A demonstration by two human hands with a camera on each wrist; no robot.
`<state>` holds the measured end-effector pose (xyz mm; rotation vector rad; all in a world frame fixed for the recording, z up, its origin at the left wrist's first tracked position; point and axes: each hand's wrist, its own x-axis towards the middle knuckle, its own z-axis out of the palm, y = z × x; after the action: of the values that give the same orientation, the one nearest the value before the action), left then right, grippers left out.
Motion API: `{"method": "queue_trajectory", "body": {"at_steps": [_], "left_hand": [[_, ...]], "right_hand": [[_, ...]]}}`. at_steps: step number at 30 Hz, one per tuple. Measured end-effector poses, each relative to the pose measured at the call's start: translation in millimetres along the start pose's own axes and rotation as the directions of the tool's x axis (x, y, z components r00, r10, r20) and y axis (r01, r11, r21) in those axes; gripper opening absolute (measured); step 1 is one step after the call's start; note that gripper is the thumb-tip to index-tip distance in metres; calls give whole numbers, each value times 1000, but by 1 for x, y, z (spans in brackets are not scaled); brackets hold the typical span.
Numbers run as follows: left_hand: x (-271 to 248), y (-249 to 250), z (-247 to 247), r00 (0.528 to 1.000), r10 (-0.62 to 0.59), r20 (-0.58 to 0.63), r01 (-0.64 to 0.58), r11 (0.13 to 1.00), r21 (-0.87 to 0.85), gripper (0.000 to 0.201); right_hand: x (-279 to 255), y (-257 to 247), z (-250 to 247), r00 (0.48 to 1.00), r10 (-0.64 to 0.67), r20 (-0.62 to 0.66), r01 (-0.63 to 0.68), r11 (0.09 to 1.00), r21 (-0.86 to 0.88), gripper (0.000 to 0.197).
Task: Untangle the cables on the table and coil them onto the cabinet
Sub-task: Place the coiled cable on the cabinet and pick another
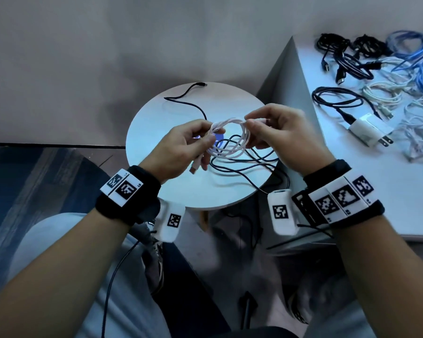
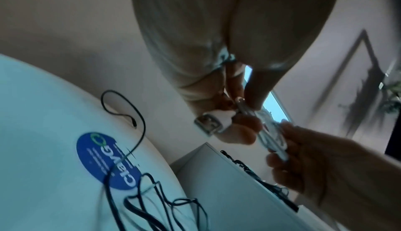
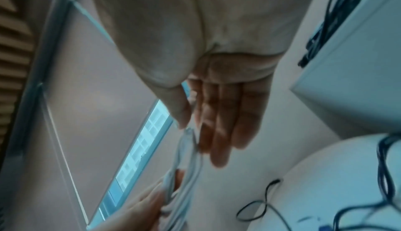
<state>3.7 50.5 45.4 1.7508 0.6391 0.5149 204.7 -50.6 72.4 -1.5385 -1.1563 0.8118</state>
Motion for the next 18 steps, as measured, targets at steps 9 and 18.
{"method": "queue_trajectory", "body": {"at_steps": [9, 18], "left_hand": [[2, 1, 10, 978, -154, -143, 85, 913, -399, 32], [2, -2, 11, 968, -51, -245, 38, 997, -61, 21]], "right_hand": [[-5, 2, 32, 914, 369, 167, -402, 771, 494, 41], [-10, 16, 49, 923, 359, 139, -368, 718, 591, 23]]}}
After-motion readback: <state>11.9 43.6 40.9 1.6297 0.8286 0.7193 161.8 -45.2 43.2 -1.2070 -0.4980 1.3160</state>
